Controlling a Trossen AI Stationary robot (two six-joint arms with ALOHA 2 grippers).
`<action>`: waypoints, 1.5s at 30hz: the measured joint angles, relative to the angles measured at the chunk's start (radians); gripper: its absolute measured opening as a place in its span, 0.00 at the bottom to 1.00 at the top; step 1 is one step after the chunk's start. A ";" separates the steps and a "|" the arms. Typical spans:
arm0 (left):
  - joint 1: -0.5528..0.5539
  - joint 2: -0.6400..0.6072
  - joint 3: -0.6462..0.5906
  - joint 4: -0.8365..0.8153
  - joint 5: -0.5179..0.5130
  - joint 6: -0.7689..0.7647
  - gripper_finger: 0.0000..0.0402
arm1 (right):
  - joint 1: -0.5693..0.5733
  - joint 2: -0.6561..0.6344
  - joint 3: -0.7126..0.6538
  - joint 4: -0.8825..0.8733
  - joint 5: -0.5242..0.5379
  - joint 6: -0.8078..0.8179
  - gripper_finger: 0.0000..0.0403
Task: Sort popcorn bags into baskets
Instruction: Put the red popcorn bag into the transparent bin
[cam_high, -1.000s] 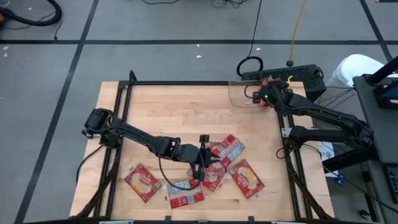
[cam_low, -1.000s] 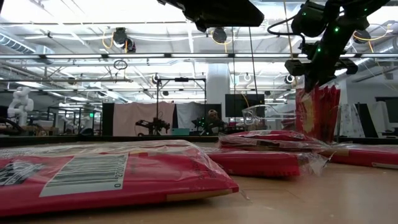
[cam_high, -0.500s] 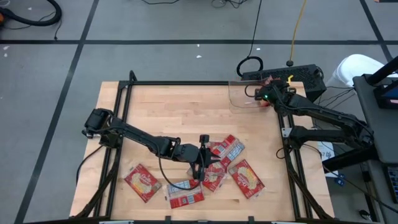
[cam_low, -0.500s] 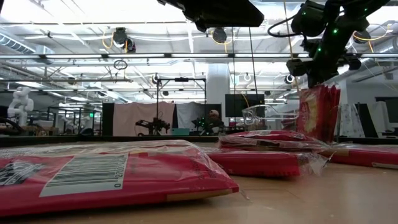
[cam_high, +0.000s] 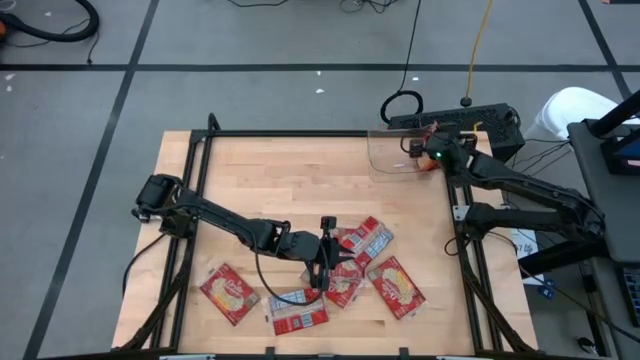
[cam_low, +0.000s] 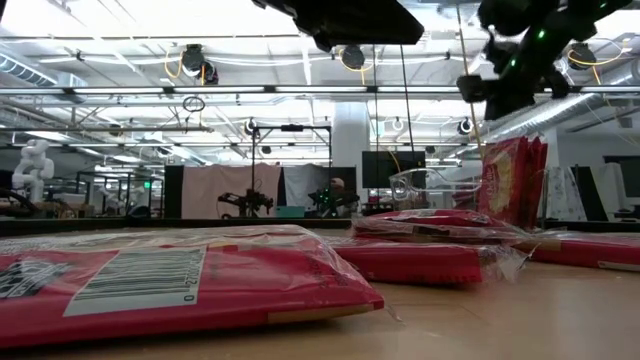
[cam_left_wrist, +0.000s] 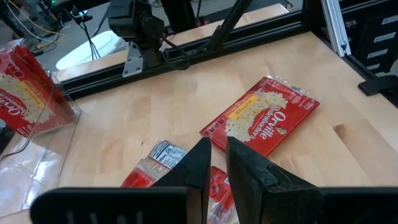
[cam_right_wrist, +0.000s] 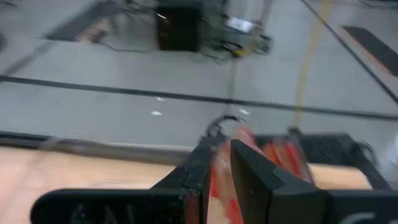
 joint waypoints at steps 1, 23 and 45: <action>0.005 0.000 0.000 -0.002 -0.001 0.003 0.14 | 0.013 -0.018 0.000 0.016 -0.016 -0.033 0.14; 0.020 0.001 0.000 -0.279 -0.057 -0.088 0.59 | 0.629 -0.138 -0.166 0.316 -0.347 -0.069 0.14; 0.009 0.112 0.002 -0.209 -0.186 -0.115 0.57 | 1.147 0.274 -0.295 0.732 -0.184 -0.069 0.14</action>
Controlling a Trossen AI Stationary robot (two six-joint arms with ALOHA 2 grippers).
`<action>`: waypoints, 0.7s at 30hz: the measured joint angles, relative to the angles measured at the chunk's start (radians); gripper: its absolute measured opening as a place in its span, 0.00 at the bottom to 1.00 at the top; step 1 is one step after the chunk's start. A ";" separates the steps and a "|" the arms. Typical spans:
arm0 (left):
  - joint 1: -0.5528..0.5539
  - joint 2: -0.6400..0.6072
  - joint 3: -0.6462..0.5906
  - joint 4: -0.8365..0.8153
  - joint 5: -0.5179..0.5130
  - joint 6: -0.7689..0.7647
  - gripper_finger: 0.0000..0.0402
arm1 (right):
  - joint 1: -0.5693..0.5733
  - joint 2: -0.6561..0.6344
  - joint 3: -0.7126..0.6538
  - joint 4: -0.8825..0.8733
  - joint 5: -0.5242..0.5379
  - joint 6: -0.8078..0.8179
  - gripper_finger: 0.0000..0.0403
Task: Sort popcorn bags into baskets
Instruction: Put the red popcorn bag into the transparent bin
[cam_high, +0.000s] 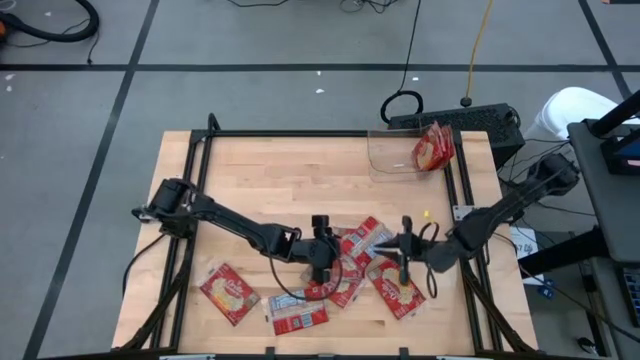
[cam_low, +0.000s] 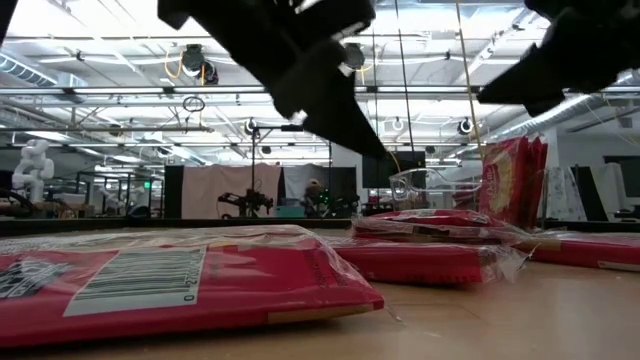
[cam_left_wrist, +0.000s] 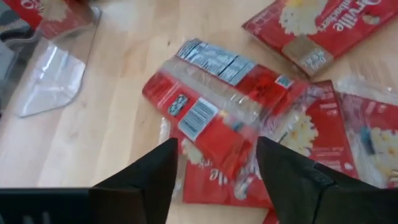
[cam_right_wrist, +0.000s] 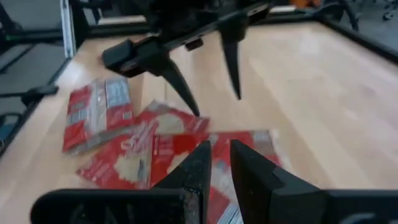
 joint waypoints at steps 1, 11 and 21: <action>0.001 0.011 0.000 0.001 0.007 -0.005 0.59 | 0.013 0.023 0.000 0.014 0.001 0.009 0.14; 0.024 0.102 -0.001 0.038 0.107 -0.038 0.69 | 0.087 0.253 0.058 0.126 0.020 0.031 0.14; 0.095 0.134 0.000 0.059 0.307 -0.108 0.49 | 0.104 0.398 0.129 0.133 0.019 -0.030 0.14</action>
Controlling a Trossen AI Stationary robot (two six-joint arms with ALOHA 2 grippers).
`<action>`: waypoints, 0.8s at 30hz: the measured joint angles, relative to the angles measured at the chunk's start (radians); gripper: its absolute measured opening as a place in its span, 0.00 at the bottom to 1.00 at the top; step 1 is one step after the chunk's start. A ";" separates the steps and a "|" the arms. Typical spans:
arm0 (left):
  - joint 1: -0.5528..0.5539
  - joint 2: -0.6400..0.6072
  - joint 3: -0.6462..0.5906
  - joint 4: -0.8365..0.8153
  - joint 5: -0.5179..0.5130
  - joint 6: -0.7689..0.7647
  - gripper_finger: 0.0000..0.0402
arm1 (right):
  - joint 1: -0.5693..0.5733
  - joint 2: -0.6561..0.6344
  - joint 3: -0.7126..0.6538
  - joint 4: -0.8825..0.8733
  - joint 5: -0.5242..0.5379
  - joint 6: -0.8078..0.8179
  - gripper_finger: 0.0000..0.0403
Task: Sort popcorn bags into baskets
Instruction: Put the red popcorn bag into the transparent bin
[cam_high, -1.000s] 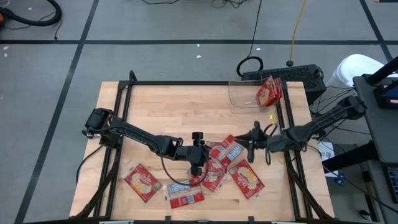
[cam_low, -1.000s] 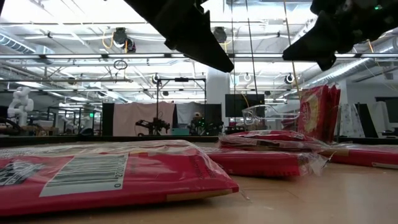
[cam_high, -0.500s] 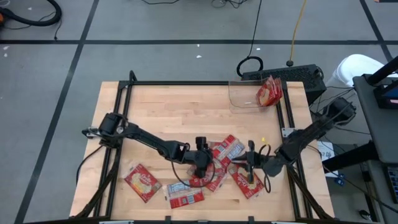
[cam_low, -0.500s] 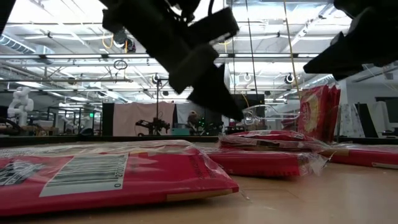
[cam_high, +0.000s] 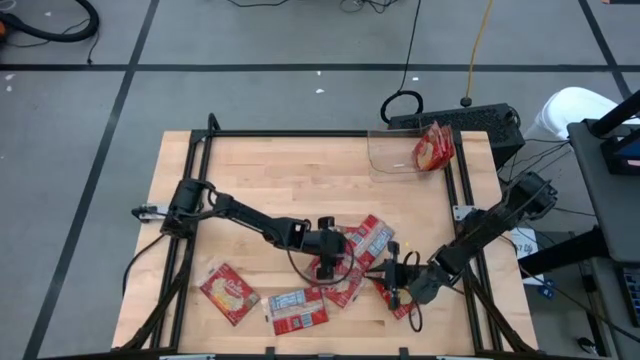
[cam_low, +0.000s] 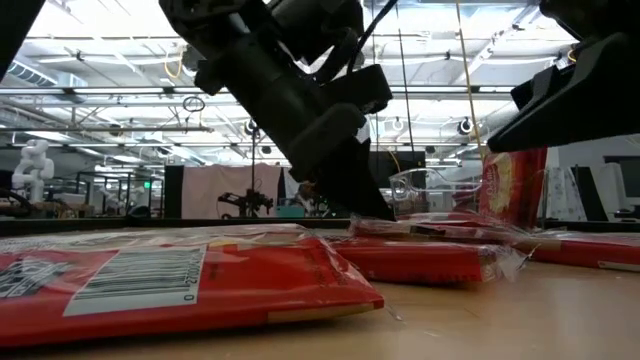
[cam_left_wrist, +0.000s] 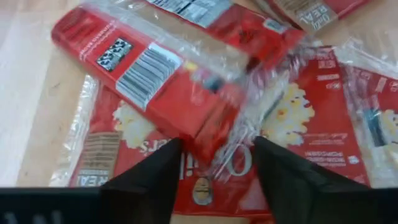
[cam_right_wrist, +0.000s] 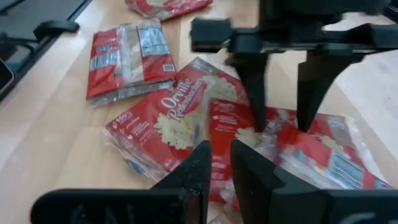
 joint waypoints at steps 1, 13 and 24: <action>0.003 0.006 0.000 0.007 0.007 0.006 0.44 | 0.000 0.005 0.003 -0.002 0.000 -0.003 0.14; 0.003 0.006 -0.001 0.020 -0.038 0.059 0.02 | 0.001 0.010 0.009 -0.026 0.028 -0.012 0.14; 0.002 0.005 -0.001 0.025 -0.039 0.061 0.01 | 0.001 0.010 0.015 -0.261 -0.003 0.046 0.21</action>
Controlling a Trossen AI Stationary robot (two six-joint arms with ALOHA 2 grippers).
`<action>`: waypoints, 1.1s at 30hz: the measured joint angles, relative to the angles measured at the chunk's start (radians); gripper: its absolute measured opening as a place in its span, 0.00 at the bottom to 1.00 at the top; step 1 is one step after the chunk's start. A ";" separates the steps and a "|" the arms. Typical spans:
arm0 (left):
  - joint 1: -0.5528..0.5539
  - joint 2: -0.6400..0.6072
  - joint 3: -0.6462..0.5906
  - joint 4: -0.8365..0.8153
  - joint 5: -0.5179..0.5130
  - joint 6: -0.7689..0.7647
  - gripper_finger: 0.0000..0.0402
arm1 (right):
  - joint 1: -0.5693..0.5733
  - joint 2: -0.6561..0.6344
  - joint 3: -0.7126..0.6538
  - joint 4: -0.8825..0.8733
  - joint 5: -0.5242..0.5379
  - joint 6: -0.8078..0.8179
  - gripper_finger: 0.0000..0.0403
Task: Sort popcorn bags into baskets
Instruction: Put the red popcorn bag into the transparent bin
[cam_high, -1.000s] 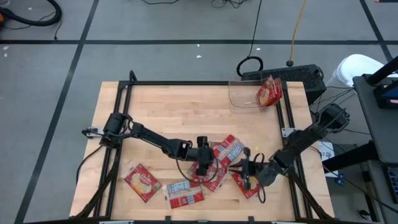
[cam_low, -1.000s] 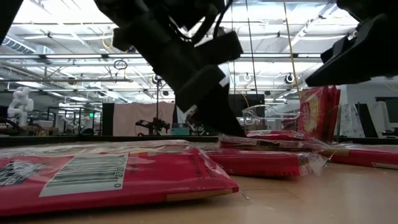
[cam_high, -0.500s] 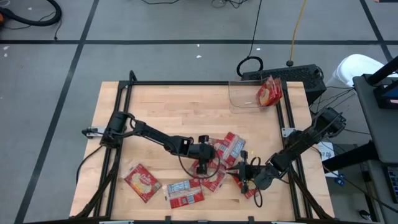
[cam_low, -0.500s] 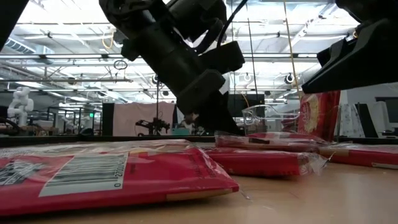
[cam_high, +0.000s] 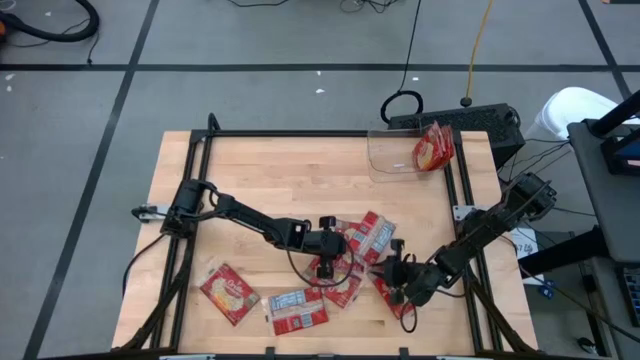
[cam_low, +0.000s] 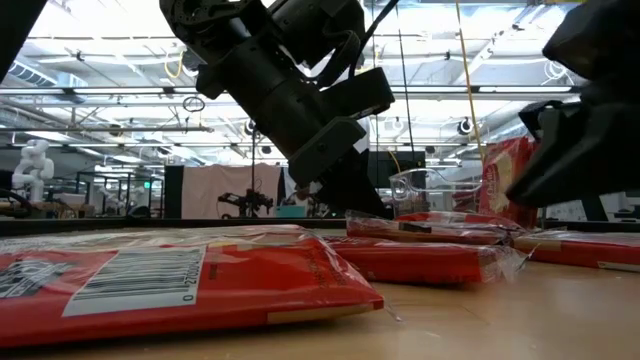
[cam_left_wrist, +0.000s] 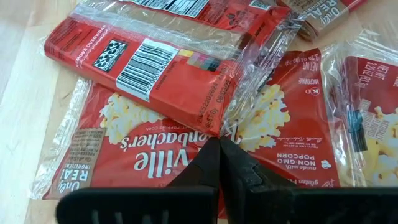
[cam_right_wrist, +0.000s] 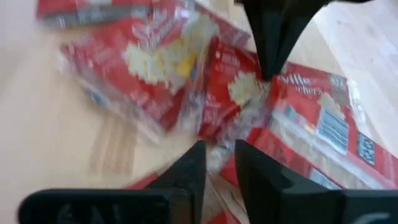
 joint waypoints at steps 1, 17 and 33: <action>0.000 -0.003 0.000 -0.001 0.000 0.000 0.01 | 0.002 0.000 0.010 -0.033 0.000 -0.006 0.24; -0.001 -0.005 0.000 0.009 0.001 -0.005 0.01 | -0.019 0.000 0.070 -0.279 0.054 -0.365 0.60; 0.000 -0.005 0.000 0.024 0.013 0.004 0.02 | -0.115 0.000 0.004 -0.177 -0.079 -0.455 0.44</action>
